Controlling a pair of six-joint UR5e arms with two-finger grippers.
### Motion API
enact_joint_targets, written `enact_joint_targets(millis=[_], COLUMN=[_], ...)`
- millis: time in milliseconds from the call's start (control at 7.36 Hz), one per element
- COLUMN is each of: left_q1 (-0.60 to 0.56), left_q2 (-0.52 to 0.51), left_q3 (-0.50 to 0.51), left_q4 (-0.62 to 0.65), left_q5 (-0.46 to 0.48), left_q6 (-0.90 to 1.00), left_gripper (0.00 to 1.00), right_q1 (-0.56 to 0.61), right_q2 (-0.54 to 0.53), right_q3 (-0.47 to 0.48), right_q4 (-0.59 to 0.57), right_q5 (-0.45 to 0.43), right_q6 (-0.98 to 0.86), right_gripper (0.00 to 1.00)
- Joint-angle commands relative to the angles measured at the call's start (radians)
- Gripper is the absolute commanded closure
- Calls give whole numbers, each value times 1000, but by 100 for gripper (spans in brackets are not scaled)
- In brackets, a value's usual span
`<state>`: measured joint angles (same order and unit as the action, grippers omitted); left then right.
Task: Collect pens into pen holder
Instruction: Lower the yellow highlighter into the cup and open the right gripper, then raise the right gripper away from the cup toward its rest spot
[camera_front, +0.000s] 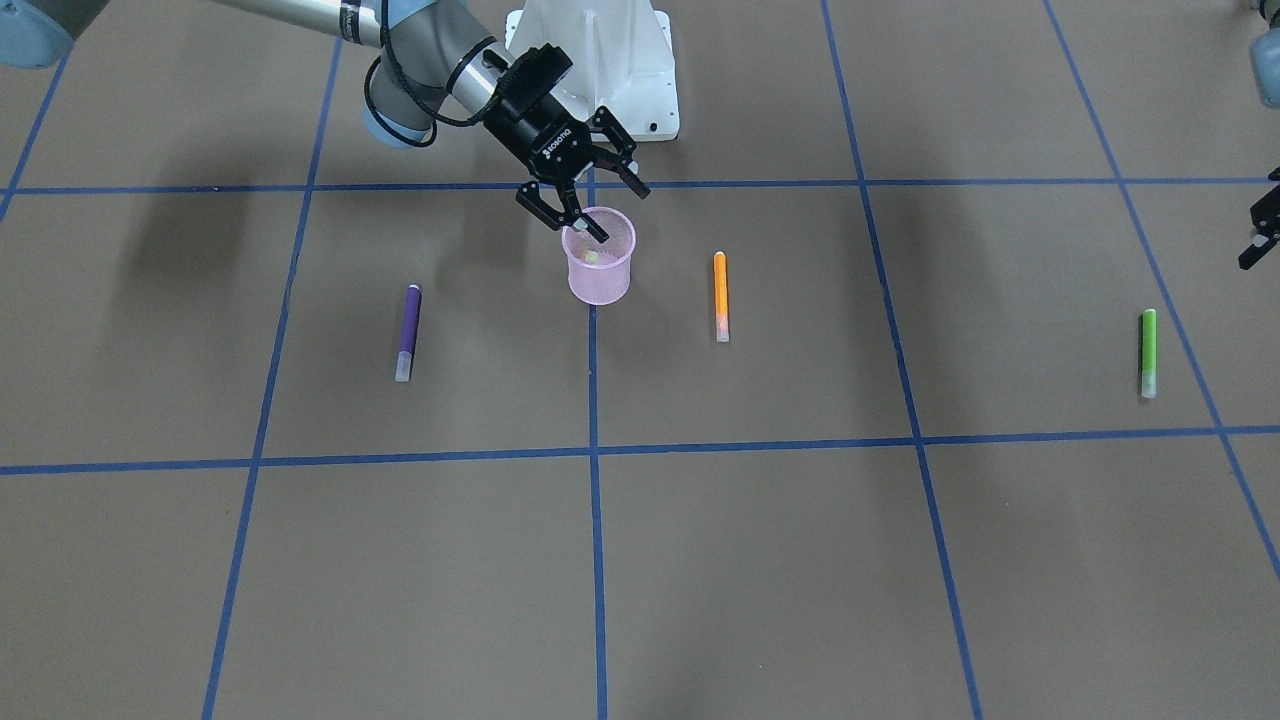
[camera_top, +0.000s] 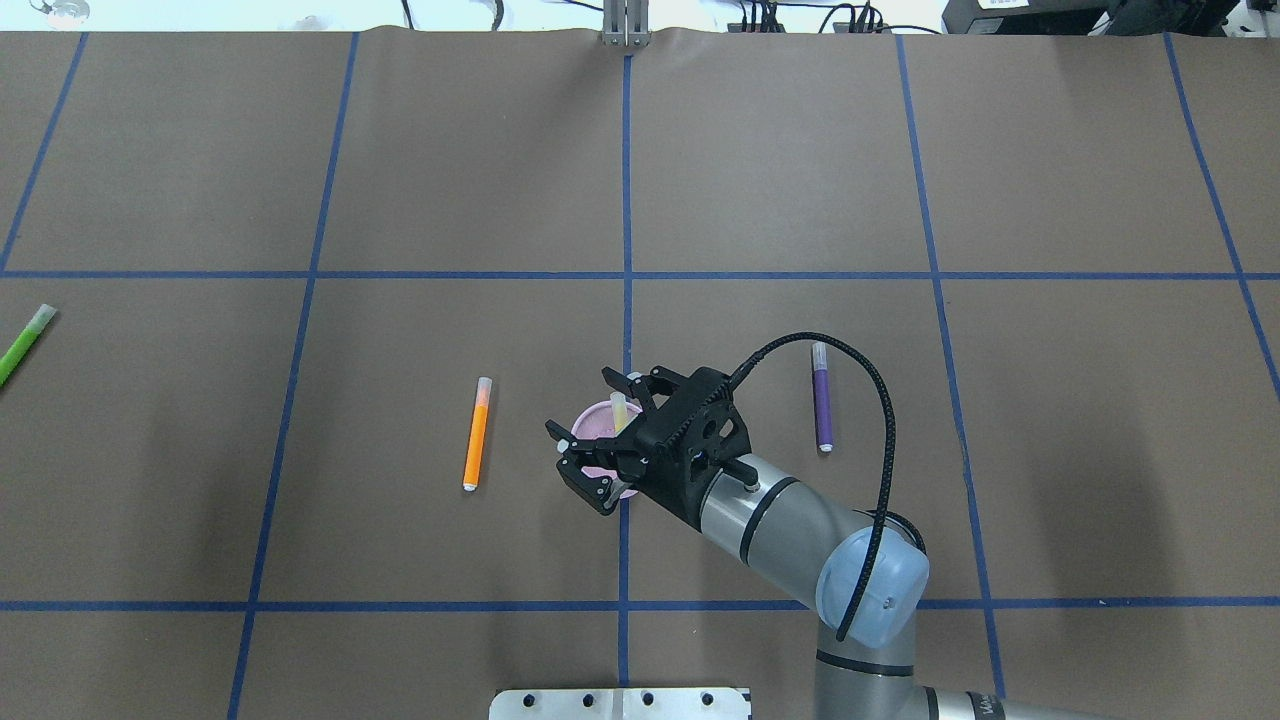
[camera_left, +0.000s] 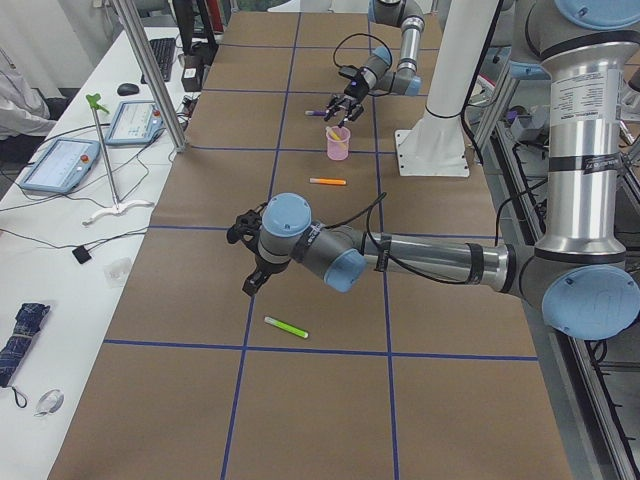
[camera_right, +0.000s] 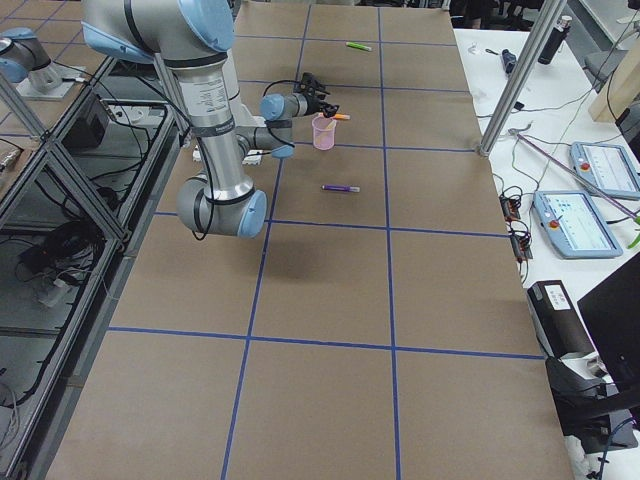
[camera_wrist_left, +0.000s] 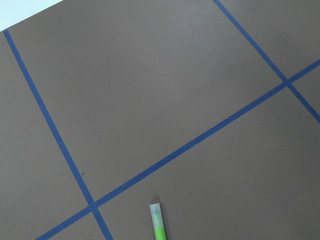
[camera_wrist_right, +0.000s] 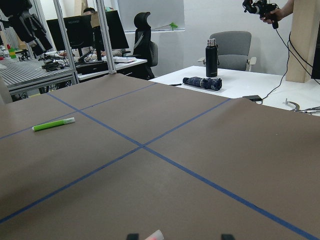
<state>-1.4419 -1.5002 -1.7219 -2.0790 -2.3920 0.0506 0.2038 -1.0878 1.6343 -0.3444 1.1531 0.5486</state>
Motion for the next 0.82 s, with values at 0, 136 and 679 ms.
enact_joint_targets(millis=[0, 136, 679], left_q1=[0, 0, 6], left_q2=[0, 0, 1], left_q3=[27, 51, 149], left_q4=[-1, -1, -3], left_q5=[-1, -1, 0], left_q6=[2, 2, -43], left_gripper=[0, 0, 0], right_q1=[41, 104, 573], right_q2=[0, 0, -14], right_q3=[121, 169, 187], right_q4=[-243, -406, -885], right_q5=[55, 156, 804], right_q6=[159, 303, 414], right_gripper=[1, 1, 1])
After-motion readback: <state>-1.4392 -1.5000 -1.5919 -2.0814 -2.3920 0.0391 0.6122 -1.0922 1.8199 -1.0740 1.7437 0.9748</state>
